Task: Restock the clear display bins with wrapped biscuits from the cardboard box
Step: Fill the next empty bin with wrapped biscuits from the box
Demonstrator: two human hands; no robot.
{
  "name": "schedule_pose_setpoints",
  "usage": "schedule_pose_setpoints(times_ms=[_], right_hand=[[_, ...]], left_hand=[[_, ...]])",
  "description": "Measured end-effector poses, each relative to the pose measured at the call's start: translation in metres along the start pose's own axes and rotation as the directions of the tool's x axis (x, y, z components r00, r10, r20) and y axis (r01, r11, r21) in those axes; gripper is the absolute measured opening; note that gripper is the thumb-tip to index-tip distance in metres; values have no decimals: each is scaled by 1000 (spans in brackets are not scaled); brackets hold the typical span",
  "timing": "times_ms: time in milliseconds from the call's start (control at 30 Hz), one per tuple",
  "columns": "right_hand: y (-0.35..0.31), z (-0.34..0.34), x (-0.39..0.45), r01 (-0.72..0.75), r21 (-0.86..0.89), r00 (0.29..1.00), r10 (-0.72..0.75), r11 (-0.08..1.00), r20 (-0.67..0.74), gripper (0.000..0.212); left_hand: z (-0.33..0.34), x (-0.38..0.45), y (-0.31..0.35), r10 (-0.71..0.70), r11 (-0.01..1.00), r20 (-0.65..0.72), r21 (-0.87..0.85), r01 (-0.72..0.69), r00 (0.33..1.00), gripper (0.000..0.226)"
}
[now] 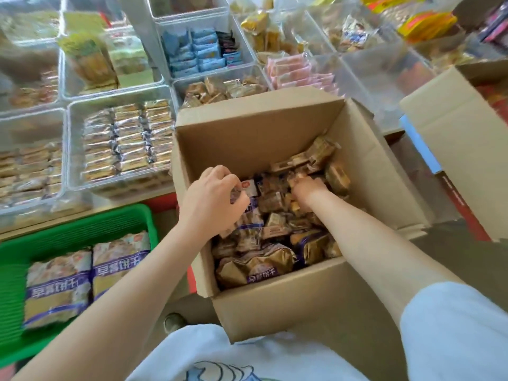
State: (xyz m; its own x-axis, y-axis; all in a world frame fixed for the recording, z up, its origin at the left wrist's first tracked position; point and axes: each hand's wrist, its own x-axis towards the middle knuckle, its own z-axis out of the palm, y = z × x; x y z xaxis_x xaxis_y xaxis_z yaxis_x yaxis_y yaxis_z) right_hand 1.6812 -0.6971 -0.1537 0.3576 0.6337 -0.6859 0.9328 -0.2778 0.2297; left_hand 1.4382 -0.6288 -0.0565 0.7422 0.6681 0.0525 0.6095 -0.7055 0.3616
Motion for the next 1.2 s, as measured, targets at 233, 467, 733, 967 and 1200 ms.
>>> schedule_pose_setpoints(times_ms=[233, 467, 733, 967, 1200], right_hand=[[-1, -18, -23, 69, 621, 987, 38, 781, -158, 28], [-23, -81, -78, 297, 941, 901, -281, -160, -332, 32], [-112, -149, -109, 496, 867, 807, -339, -55, -483, 35], [-268, -222, -100, 638, 691, 766, -364, 338, -529, 19], [-468, -262, -37, 683, 455, 717, -404, 571, -568, 38]], left_hand=[[-2, -2, -2, -39, 999, -8, -31, 39, 999, 30], [-19, -3, -4, -184, 826, -12, -543, 148, 983, 57], [-77, -27, -81, -357, 197, 116, -961, 196, 927, 39], [-129, -79, -241, -326, 218, 187, -939, 266, 927, 52], [-145, -151, -454, -597, 738, -110, -463, 491, 794, 56]])
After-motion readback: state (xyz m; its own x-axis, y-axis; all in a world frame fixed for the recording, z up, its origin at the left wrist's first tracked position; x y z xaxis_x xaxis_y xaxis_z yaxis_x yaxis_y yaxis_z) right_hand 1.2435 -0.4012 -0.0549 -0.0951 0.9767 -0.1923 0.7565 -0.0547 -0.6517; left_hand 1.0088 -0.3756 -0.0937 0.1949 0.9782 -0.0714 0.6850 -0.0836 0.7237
